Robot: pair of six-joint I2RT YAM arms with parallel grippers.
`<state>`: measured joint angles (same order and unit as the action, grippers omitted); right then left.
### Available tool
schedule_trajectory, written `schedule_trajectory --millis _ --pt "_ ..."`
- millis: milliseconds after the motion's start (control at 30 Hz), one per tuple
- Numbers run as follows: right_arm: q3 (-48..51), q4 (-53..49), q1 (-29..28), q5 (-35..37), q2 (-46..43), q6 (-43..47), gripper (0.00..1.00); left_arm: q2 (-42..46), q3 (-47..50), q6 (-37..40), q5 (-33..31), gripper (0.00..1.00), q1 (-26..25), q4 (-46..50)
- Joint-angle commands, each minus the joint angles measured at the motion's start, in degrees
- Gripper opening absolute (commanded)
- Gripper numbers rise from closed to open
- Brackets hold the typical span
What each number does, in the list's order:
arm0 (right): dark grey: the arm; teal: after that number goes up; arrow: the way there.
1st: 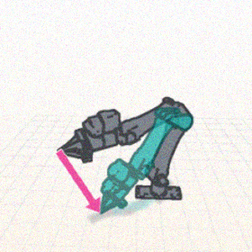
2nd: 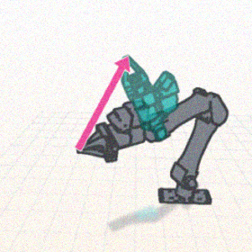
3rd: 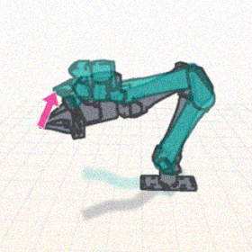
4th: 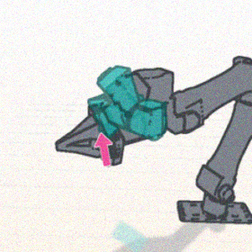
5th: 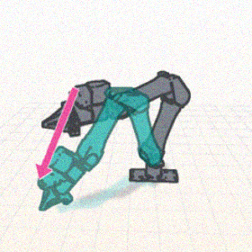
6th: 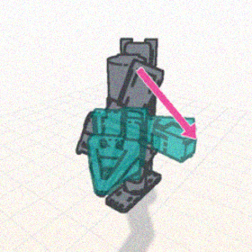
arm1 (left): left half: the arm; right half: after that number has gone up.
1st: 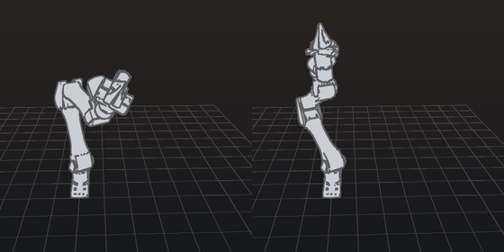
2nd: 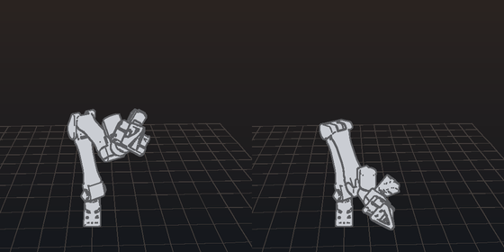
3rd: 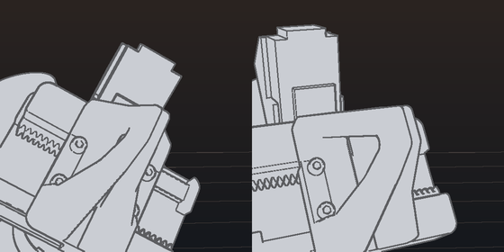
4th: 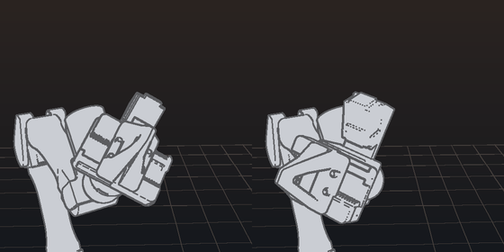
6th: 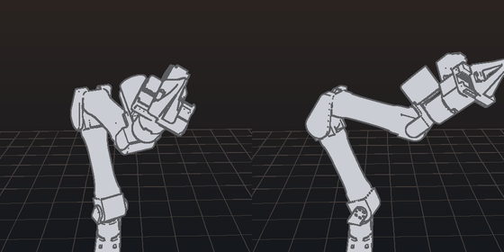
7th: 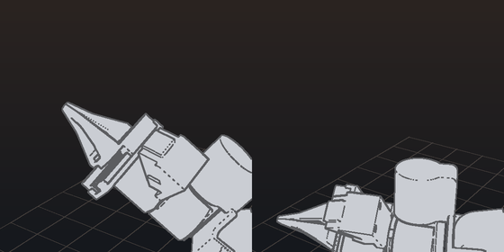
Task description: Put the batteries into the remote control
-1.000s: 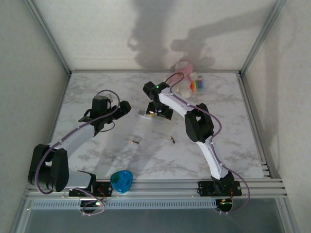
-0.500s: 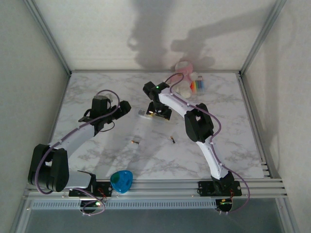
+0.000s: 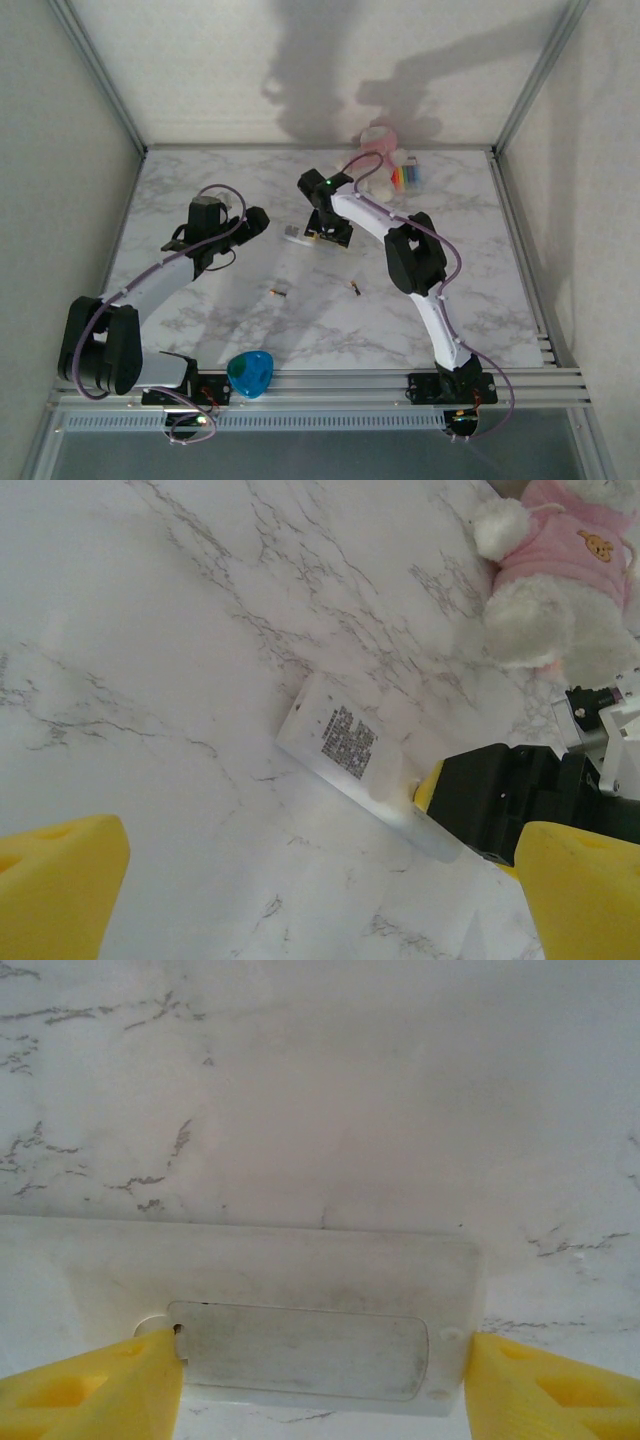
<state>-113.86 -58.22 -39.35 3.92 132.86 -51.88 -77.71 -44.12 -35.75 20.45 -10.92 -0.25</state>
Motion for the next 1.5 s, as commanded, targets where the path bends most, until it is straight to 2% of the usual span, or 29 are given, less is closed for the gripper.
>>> schedule_trajectory --millis 0,167,567,833,967,1100,1300,1467 --pt "4.26 4.73 0.41 -2.21 -2.66 -0.68 0.71 -0.33 0.50 0.23 1.09 0.99 0.66 -0.94" --pt "8.23 9.64 0.60 -3.79 -6.47 -0.88 0.70 -0.57 0.47 0.24 1.31 0.99 0.67 -1.02" --pt "12.83 13.72 1.09 -5.07 -10.78 -1.65 0.70 -1.54 0.50 0.06 2.01 0.99 0.77 -1.35" --pt "13.01 14.98 1.94 -6.15 -11.07 -0.49 0.76 -1.56 0.22 0.28 2.07 0.99 0.79 -1.08" --pt "10.83 12.69 1.96 -6.34 -11.08 5.55 0.80 -1.46 -0.18 0.77 1.86 1.00 0.90 -0.32" --pt "6.40 8.38 2.01 -6.26 -9.31 17.51 0.85 -1.65 -0.53 0.85 2.03 1.00 0.84 0.07" --pt "2.95 6.03 2.08 -7.53 -6.92 33.47 0.86 -1.67 -1.43 0.67 2.06 0.99 0.87 1.28" --pt "2.39 6.25 2.93 -10.18 -4.36 39.47 0.93 -1.27 -1.80 -0.33 1.97 0.99 0.89 1.70"
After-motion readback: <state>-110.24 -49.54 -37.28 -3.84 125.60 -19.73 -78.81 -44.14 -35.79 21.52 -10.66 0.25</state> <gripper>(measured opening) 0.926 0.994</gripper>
